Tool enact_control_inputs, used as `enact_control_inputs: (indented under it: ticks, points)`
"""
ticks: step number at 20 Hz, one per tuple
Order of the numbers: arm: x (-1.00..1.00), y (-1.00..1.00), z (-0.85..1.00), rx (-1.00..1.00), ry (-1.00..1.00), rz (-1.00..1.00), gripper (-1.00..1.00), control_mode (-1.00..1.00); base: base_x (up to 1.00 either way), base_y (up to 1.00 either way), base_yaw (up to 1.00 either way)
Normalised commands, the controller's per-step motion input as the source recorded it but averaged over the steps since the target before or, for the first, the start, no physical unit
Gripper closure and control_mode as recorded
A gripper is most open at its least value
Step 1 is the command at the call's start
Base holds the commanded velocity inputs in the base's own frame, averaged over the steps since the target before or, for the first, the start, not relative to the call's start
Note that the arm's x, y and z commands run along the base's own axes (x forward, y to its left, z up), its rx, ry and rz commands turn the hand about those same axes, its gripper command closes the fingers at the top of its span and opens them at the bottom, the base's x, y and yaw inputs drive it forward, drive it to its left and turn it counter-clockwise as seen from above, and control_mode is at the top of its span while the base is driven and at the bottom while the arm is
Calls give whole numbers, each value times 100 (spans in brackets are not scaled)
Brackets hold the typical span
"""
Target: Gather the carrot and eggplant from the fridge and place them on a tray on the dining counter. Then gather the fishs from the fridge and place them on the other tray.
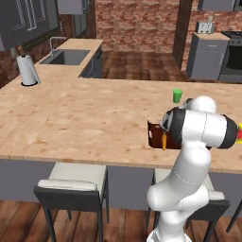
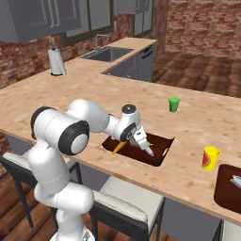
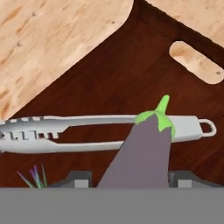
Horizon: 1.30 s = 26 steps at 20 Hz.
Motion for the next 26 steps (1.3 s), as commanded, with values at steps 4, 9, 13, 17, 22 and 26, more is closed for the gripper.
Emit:
enact_control_inputs:
  ticks: [4,9,13,17,22,26]
  points:
    - [-9,-2,-10,0,0,2,-100,-100,0,0,0]
    - [-9,13,0,0,0,1,-100,-100,0,0,0]
    - [0,11,18,0,3,0,-100,-100,0,0,0]
    - [-2,3,44,0,5,0,-100,-100,0,0,0]
    - [-33,0,37,0,1,0,-100,-100,0,0,0]
    - [-72,0,15,4,0,0,-100,-100,0,0,0]
